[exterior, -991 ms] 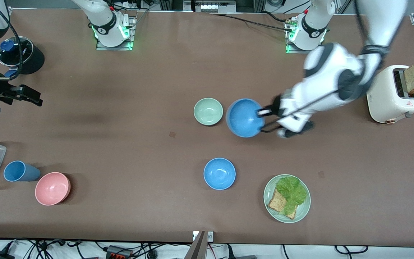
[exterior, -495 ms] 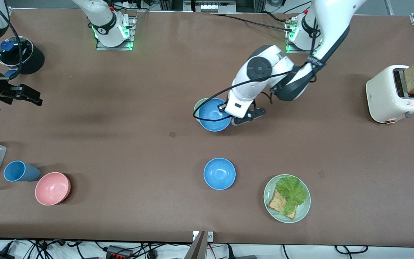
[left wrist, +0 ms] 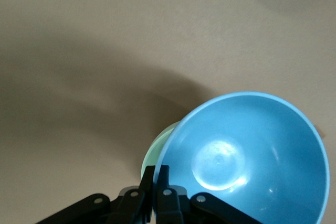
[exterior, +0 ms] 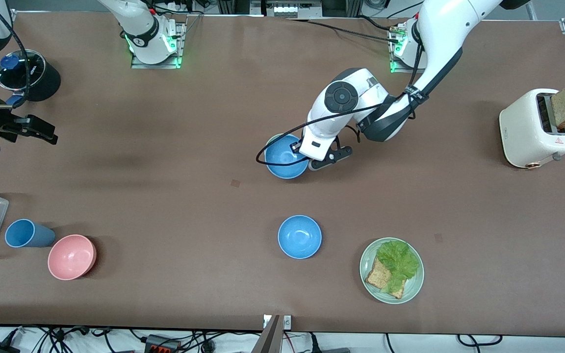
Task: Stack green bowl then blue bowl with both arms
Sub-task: 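Lower the blue bowl into the green bowl and open the left gripper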
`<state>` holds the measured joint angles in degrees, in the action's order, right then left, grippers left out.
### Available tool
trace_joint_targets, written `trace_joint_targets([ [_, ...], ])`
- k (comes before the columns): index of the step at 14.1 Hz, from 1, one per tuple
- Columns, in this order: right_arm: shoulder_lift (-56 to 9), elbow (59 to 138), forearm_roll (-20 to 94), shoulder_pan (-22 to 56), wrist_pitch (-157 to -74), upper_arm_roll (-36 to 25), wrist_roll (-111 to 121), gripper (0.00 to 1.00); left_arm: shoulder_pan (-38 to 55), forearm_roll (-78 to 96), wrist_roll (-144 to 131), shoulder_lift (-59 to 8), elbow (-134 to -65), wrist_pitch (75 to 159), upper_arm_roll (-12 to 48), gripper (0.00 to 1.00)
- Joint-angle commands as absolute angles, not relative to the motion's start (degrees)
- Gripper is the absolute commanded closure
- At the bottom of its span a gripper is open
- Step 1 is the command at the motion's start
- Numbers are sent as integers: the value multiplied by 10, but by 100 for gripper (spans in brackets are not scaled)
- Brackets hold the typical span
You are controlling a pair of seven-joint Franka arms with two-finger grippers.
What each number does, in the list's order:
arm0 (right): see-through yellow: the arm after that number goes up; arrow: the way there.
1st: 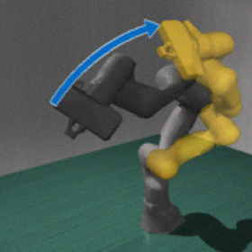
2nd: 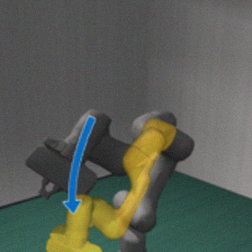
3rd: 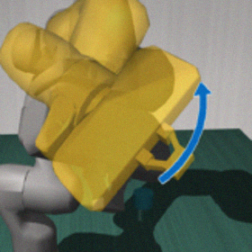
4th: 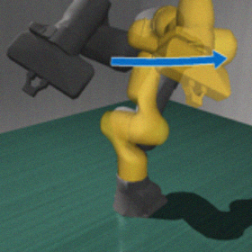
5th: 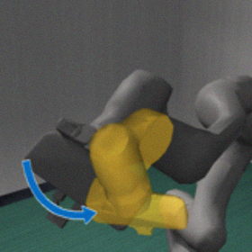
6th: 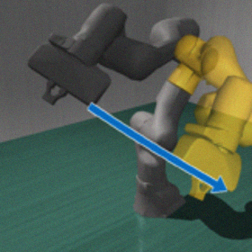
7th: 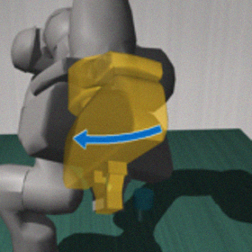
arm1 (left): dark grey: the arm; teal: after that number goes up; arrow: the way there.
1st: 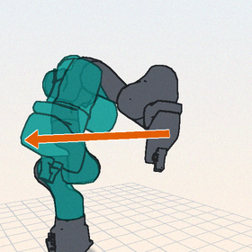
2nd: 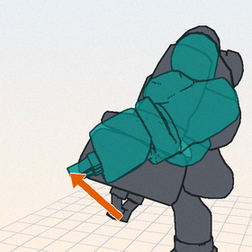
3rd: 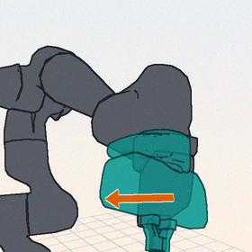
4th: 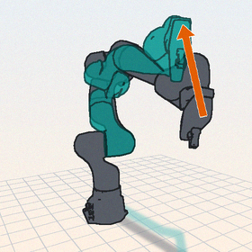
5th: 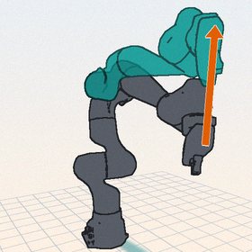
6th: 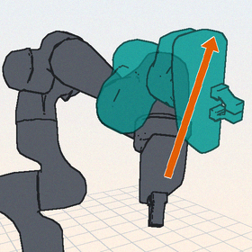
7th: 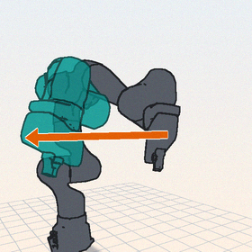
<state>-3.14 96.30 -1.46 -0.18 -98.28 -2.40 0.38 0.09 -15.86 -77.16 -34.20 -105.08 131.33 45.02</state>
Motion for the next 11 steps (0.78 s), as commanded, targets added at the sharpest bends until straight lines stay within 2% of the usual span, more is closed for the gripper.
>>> trace_joint_targets([
  [1,-25,960,-11,-1,-973,-24,11,0,17,-178,-808,-332,-1070,1322,449,99],
  [9,-25,960,-11,-2,-972,-25,11,0,32,-205,-845,-336,-1088,1321,450,98],
  [11,-25,960,-11,-2,-973,-25,11,0,35,-208,-860,-336,-1085,1320,450,92],
])
